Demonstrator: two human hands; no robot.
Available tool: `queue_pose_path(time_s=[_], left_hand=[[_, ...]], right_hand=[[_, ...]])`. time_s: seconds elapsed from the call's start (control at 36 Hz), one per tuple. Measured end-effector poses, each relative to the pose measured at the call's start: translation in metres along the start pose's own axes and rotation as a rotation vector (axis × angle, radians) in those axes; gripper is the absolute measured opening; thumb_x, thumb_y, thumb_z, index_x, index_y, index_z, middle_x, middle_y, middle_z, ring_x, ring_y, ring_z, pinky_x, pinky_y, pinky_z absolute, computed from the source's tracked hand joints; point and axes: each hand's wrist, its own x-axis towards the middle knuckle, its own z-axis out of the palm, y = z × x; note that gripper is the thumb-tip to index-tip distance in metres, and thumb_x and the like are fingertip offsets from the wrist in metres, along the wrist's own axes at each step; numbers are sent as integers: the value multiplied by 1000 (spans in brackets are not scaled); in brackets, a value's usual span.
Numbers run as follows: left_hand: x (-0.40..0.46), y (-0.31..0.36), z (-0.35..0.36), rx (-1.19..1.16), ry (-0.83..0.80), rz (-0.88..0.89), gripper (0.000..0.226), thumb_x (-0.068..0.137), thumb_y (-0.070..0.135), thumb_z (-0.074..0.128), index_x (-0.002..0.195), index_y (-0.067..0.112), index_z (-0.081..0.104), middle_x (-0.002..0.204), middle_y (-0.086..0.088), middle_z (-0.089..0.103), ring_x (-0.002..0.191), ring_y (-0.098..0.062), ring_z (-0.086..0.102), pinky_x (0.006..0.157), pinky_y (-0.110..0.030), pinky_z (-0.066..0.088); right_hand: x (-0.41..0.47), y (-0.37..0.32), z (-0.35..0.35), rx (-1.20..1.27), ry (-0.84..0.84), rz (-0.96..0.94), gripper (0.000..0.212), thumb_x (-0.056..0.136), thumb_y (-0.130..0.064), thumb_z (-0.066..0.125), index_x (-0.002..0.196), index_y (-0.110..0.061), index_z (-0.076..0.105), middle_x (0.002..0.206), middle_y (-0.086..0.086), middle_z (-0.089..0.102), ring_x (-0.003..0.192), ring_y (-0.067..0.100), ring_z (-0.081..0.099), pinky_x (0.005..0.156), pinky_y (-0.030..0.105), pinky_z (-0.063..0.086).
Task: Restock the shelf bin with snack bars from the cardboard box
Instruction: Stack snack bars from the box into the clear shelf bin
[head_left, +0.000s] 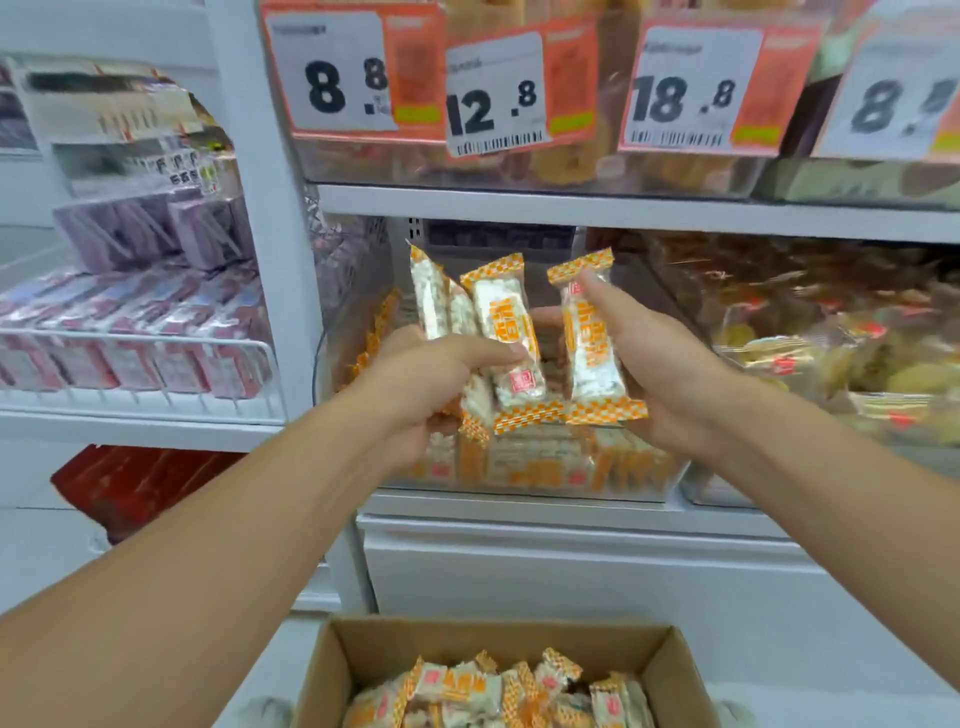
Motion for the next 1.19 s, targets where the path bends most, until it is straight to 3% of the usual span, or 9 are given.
queue_pose_path(time_s=[0.11,0.22,0.36,0.5,0.61,0.72,0.89,1.06,1.19], left_hand=[[9,3,-5,-5,-10,10,95,42,39,93,125,7,59,91,-6,58,66,-16,54,43,-23,42],[5,0,-6,-4,-119,-18,36,71,14,85,103,6,71,87,-12,76,77,-33,74,67,-37,56],[-1,-4,-5,-8,-25,31,72,52,24,89,118,8,66,105,-16,75,96,-38,73,84,-62,55],[-2,-5,-13,9,75,150,73,44,24,89,112,8,69,97,-11,76,81,-30,75,61,-46,62],[2,2,-25,-74,5,62,71,58,48,92,116,12,71,107,-8,76,98,-32,73,91,-57,56],[8,3,-36,-164,-1,-14,130,38,80,86,146,17,47,149,-4,52,134,-32,52,107,-62,40],[10,-4,-36,-270,44,-30,56,79,45,82,123,17,63,130,-2,68,125,-27,60,110,-58,37],[29,-6,-36,-362,19,-22,45,84,31,79,123,12,68,115,-9,75,110,-32,69,103,-61,46],[27,1,-44,66,185,167,34,93,42,69,111,14,70,96,1,75,87,-19,72,94,-48,57]], right_hand=[[11,-3,4,-37,30,-176,56,92,-54,64,106,0,73,93,16,75,75,22,66,71,42,57],[19,7,18,-74,80,-277,72,78,-65,73,102,3,70,102,19,72,88,25,56,86,58,50],[27,15,30,-148,69,-266,93,55,-91,65,107,-14,74,111,13,74,108,23,65,103,60,47],[21,20,44,-228,-12,-237,36,102,-41,55,111,-9,71,112,10,75,115,29,67,109,54,45],[20,18,47,-129,-6,-221,39,102,-37,56,116,-4,70,113,13,74,113,35,68,103,53,50],[22,11,48,25,-22,-105,66,80,-55,77,124,-6,67,125,10,70,121,31,63,110,54,44],[28,12,58,175,-94,-22,42,95,-43,64,115,-7,69,105,10,77,101,26,73,98,47,55],[28,11,73,125,-147,-92,41,101,-39,55,131,-11,62,115,9,75,106,26,72,91,40,59],[37,10,68,52,-182,-78,58,89,-53,69,133,-16,61,125,9,70,111,28,69,98,49,55]])
